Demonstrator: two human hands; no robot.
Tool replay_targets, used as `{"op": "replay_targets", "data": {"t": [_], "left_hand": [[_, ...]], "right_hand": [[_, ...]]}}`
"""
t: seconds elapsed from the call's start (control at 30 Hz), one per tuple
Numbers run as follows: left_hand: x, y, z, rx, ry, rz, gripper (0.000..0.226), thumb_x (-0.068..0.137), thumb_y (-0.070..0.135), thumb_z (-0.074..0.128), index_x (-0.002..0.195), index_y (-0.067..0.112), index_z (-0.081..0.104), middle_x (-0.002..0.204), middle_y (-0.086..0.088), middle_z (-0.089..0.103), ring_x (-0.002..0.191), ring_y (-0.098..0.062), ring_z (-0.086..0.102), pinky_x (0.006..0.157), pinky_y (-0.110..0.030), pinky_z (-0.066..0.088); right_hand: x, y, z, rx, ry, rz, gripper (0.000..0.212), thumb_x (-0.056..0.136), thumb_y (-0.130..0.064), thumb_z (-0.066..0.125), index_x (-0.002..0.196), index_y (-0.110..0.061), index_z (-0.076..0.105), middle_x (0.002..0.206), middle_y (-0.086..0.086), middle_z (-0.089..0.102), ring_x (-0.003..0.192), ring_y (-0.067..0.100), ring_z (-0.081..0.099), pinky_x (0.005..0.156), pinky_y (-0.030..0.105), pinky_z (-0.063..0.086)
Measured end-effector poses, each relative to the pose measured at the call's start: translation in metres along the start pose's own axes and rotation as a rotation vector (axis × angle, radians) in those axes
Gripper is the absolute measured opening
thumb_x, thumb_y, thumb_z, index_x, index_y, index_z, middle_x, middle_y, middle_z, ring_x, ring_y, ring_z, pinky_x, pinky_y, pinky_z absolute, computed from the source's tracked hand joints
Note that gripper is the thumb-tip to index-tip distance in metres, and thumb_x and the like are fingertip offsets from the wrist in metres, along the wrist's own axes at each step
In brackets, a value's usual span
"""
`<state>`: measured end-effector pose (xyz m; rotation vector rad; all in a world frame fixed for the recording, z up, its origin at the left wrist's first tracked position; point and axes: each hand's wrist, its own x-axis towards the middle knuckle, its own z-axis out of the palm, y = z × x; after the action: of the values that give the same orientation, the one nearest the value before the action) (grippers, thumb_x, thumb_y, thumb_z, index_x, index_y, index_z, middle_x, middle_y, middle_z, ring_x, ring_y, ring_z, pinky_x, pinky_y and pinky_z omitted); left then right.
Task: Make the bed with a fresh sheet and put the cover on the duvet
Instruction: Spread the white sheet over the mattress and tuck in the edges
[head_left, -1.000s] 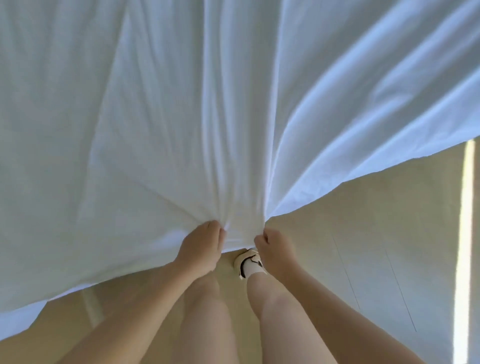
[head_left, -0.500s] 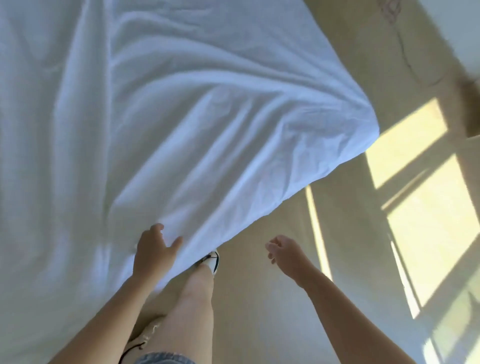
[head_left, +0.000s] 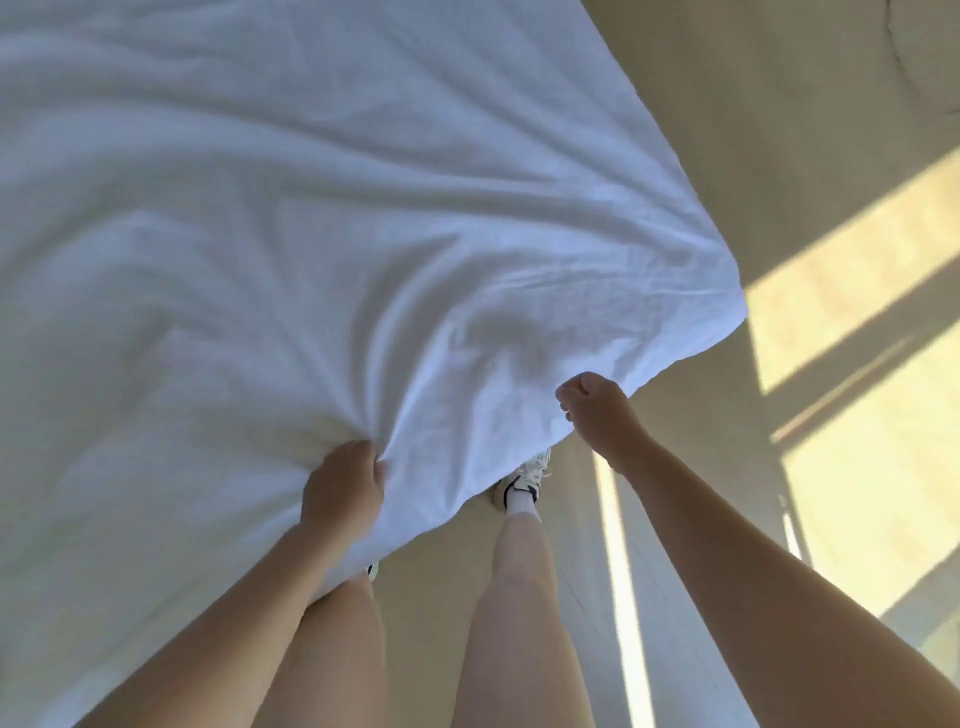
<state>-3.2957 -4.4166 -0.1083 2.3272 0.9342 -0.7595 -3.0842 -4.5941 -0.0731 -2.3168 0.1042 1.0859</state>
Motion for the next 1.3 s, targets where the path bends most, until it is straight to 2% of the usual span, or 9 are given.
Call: {"op": "replay_targets", "data": {"t": [0.17,0.4,0.57,0.73,0.83,0.97,1.1,1.2,1.3], "left_hand": [[-0.015,0.043,0.004,-0.043,-0.195,-0.170,0.030,0.090,0.024,0.048,0.062,0.020,0.036,0.082,-0.006,0.060,0.087,-0.028,0.058,0.064,-0.030,0.034],[0.062,0.194,-0.001,-0.359,-0.115,-0.232,0.023,0.089,0.031,0.057,0.074,0.018,0.046,0.071,0.002,0.051,0.069,-0.019,0.051,0.057,-0.029,0.033],[0.123,0.297,-0.010,-0.509,-0.158,-0.157,0.017,0.091,0.034,0.053,0.090,0.017,0.050,0.080,0.008,0.050,0.081,-0.017,0.051,0.065,-0.026,0.034],[0.140,0.354,-0.049,-0.873,-0.136,-0.190,0.035,0.090,0.055,0.048,0.091,0.021,0.054,0.091,0.001,0.056,0.089,-0.019,0.054,0.078,-0.032,0.041],[0.152,0.378,-0.087,-1.251,-0.139,-0.290,0.045,0.071,0.070,0.051,0.080,0.025,0.050,0.084,0.004,0.059,0.082,-0.015,0.059,0.075,-0.033,0.051],[0.172,0.385,-0.113,-1.129,0.174,-0.383,0.015,0.085,0.011,0.051,0.071,0.009,0.047,0.065,-0.003,0.049,0.067,-0.024,0.051,0.045,-0.020,0.036],[0.170,0.362,-0.110,-1.283,0.246,-0.555,0.013,0.096,0.015,0.040,0.086,0.013,0.048,0.070,0.000,0.041,0.067,-0.023,0.045,0.071,-0.031,0.036],[0.161,0.330,-0.106,-1.464,0.281,-0.560,0.025,0.090,0.038,0.055,0.085,0.014,0.059,0.076,-0.003,0.058,0.075,-0.026,0.056,0.074,-0.031,0.044],[0.154,0.296,-0.096,-1.001,0.321,-0.554,0.050,0.071,0.051,0.074,0.099,0.010,0.062,0.085,-0.003,0.065,0.082,-0.024,0.064,0.068,-0.029,0.050]], "right_hand": [[0.075,-0.010,-0.049,-0.178,-0.036,-0.181,0.018,0.088,-0.010,0.052,0.103,-0.008,0.062,0.109,0.012,0.056,0.097,0.024,0.055,0.083,0.031,0.045],[0.208,-0.026,-0.179,-0.291,0.340,-0.105,0.064,0.086,-0.040,0.061,0.141,-0.017,0.037,0.143,0.009,0.037,0.131,0.031,0.032,0.105,0.046,0.027],[0.243,-0.035,-0.189,-0.212,0.250,-0.212,0.027,0.092,-0.020,0.056,0.110,-0.001,0.063,0.117,0.017,0.060,0.112,0.033,0.053,0.091,0.037,0.043],[0.202,-0.047,-0.192,-0.089,0.321,-0.371,0.016,0.098,-0.012,0.041,0.096,0.000,0.052,0.090,0.014,0.058,0.082,0.028,0.054,0.066,0.027,0.031],[0.149,-0.052,-0.183,0.088,0.047,-0.561,0.017,0.099,-0.015,0.040,0.082,-0.016,0.040,0.060,-0.014,0.048,0.053,0.001,0.048,0.052,0.016,0.032],[0.141,-0.056,-0.177,0.056,-0.205,-0.588,0.006,0.095,-0.027,0.051,0.094,-0.029,0.045,0.078,-0.019,0.052,0.070,-0.005,0.049,0.067,0.019,0.041],[0.161,-0.040,-0.172,-0.071,-0.327,-0.388,0.101,0.067,-0.057,0.075,0.146,-0.027,0.019,0.140,-0.009,0.030,0.129,0.008,0.027,0.108,0.030,0.025],[0.145,-0.014,-0.149,-0.286,-0.745,-0.282,0.072,0.068,-0.053,0.075,0.128,-0.025,0.048,0.122,-0.008,0.056,0.112,0.013,0.052,0.092,0.027,0.042],[0.128,0.015,-0.139,-0.545,-0.631,-0.189,0.035,0.084,-0.035,0.062,0.113,-0.015,0.062,0.106,0.003,0.066,0.103,0.026,0.060,0.080,0.030,0.045]]}}
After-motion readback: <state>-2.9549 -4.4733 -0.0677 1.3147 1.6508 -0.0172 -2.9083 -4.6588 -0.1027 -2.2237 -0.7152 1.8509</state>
